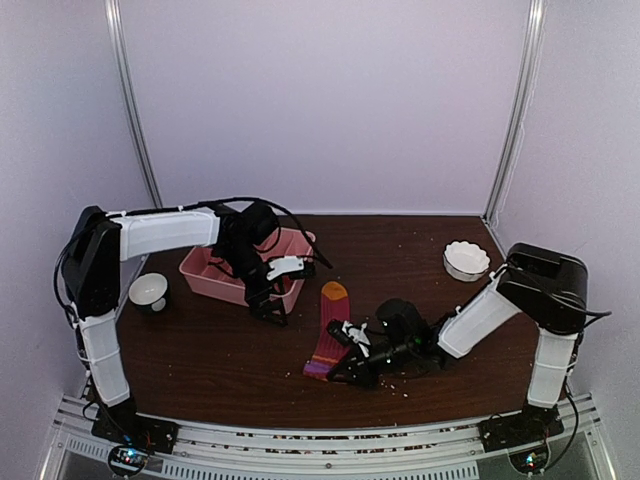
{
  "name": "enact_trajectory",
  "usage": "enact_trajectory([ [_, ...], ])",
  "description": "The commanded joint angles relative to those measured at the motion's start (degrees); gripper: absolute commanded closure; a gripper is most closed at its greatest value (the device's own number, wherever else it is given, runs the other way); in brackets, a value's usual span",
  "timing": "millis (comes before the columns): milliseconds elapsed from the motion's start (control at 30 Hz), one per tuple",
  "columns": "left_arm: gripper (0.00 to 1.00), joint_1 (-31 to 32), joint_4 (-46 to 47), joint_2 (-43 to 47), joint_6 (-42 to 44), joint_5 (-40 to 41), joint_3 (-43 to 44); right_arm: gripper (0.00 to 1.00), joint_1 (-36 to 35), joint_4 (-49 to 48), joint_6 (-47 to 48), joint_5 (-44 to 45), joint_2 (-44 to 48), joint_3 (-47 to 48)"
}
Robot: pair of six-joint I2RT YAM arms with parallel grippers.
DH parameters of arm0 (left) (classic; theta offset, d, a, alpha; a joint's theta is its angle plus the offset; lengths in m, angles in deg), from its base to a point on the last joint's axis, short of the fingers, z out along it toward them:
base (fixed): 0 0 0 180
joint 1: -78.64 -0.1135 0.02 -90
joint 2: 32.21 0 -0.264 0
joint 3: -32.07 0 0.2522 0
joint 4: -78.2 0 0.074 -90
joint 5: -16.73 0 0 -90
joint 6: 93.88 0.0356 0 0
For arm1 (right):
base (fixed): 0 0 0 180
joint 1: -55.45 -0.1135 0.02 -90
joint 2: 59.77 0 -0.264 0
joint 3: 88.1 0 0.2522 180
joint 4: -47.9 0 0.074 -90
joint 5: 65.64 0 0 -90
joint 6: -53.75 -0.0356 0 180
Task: Roll the socks
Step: Move the storage box to the center of the board.
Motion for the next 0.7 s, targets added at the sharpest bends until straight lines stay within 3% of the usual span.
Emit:
enact_trajectory([
  [0, 0.02, 7.77, 1.11, 0.48, 7.23, -12.42, -2.67, 1.0, 1.18, 9.84, -6.12, 0.72, -5.81, -6.41],
  [200, 0.02, 10.54, 5.98, -0.75, 7.86, -20.33, -3.69, 1.0, 1.84, 5.18, -8.8, 0.78, -6.51, -9.13],
  [367, 0.02, 10.06, 18.37, -1.37, -2.01, -5.2, -2.5, 1.0, 1.76, 5.01, -7.29, 2.04, -3.26, -10.35],
  [533, 0.02, 5.32, 16.45, -6.3, -3.84, 2.86, 2.08, 1.0, 1.76, 9.69, -4.29, 2.98, -1.52, -8.89],
  [667, 0.02, 3.53, 18.06, -6.58, -0.83, 6.75, -1.63, 1.0, 1.72, 11.26, -3.63, 3.18, -1.28, -8.21],
])
